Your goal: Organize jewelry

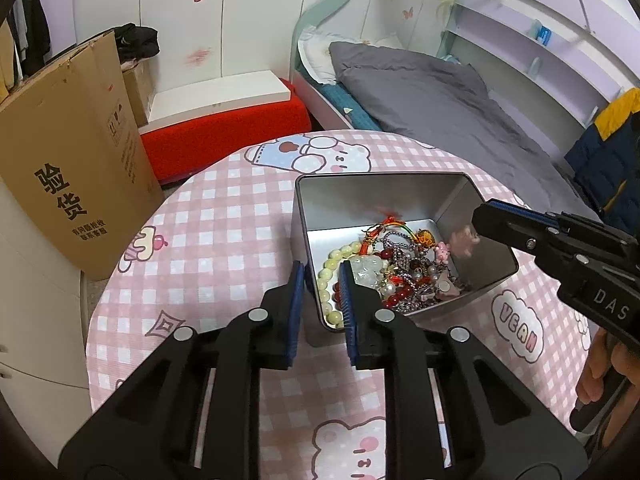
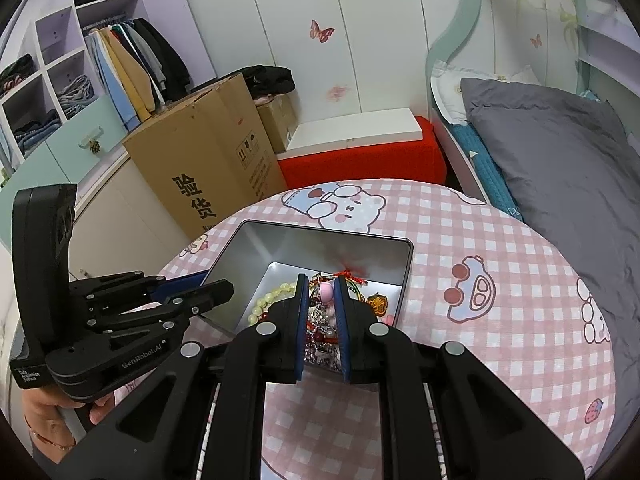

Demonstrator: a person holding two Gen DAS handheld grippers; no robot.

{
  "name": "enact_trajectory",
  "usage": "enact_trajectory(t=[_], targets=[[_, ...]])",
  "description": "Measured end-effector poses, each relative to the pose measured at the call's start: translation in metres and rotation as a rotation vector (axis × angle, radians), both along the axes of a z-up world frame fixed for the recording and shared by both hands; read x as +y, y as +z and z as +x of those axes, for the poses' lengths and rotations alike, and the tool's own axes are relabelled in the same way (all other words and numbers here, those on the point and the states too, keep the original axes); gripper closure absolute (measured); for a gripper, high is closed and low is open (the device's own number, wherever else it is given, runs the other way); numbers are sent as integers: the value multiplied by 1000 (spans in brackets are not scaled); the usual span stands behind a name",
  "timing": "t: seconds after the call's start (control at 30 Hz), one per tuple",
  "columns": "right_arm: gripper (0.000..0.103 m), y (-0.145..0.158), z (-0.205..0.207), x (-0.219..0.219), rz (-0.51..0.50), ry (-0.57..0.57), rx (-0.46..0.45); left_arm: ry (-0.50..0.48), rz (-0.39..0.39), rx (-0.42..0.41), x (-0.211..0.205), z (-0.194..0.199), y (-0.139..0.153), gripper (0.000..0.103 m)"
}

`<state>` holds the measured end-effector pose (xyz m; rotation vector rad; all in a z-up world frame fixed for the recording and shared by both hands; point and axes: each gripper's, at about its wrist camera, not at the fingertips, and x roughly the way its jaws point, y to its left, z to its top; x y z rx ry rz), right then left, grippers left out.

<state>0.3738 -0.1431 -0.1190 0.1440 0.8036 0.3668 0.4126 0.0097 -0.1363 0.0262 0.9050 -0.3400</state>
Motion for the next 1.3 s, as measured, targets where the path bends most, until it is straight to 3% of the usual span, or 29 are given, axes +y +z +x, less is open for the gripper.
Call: enact_trajectory(t=[0.27,0.43,0.6,0.77,0.8,0.87,1.07,1.17,1.3], targets=[[91,6,-4,-3,13,-1,-14,2,16,-5,-2,0,0,86],[85,10,-10,-8,23,-9,-16,8,27,-6,-3,-2,1,86],[73,19,-23,-12,19,-22,-35,22,15,-3,-2,-8,6,86],[58,35,-47,-15,-6,-56,-99,36,20,-62,0,-35,25,85],[57,40,-56,-16,-10,-64,-120,40,25,-74,0,-41,28,80],[48,48,-69,-17,-21,-71,-149,59,39,-112,2,-57,38,40],[38,65,-118,-15,-73,-95,-244,98,49,-251,8,-121,71,39],[29,68,-141,-15,-92,-111,-282,126,56,-305,8,-152,87,33],[27,72,-177,-13,-94,-118,-325,150,68,-379,5,-195,103,25]])
